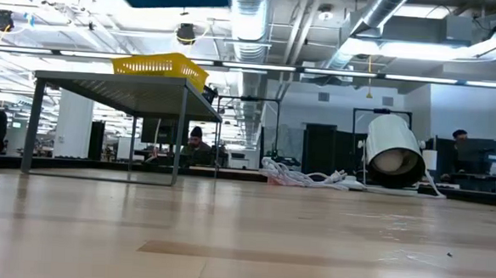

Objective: Pick & Place Office Desk Supplies
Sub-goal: Put the blue bin with spring keychains on the shelf

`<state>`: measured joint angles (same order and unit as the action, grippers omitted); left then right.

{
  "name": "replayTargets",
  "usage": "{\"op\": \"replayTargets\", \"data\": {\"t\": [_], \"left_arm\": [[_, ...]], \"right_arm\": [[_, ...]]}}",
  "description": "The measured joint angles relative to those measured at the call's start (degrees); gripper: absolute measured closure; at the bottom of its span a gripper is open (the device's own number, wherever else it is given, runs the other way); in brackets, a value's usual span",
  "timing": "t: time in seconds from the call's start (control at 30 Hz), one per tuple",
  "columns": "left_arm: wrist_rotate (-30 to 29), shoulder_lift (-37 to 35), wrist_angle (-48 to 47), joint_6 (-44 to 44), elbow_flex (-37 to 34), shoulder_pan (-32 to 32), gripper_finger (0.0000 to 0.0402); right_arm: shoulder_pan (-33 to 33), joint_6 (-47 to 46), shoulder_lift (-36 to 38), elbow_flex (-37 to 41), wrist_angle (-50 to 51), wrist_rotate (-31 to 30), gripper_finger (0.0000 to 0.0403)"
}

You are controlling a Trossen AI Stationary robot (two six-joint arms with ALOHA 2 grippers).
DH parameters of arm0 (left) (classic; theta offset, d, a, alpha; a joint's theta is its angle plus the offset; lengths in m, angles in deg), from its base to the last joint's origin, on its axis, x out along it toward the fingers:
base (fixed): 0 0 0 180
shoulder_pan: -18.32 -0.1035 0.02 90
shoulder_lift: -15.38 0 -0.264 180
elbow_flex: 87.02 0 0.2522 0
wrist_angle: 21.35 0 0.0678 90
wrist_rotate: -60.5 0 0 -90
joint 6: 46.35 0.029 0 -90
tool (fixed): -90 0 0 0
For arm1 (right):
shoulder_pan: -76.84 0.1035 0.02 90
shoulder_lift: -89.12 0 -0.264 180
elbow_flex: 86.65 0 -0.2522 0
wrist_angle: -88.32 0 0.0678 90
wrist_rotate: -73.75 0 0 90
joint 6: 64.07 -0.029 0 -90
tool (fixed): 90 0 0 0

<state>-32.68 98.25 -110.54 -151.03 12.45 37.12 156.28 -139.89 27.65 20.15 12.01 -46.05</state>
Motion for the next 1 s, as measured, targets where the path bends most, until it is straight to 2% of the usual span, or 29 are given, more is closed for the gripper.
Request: {"op": "replayTargets", "data": {"t": [0.13,0.2,0.37,0.63,1.0], "left_arm": [[1.65,-4.44,-12.34,-0.68,0.00,-3.45,0.0401],[1.66,-6.21,-15.14,-0.12,-0.13,-5.89,0.0401],[3.01,-9.92,-14.45,7.44,-3.11,-14.33,0.0401],[9.08,-9.66,-13.84,22.01,-8.15,-26.55,0.0401],[9.12,-9.72,-13.66,29.47,-8.33,-33.04,0.0401]], "right_arm": [[0.00,-2.23,0.00,0.00,0.00,-0.02,0.0286],[-0.02,-2.74,0.00,0.00,0.00,-0.04,0.0286],[-0.11,-3.73,0.00,0.00,0.01,-0.09,0.0286],[-1.84,-3.46,0.00,0.00,0.04,-0.14,0.0286],[-2.34,-2.97,0.00,0.00,0.07,-0.11,0.0286]]}}
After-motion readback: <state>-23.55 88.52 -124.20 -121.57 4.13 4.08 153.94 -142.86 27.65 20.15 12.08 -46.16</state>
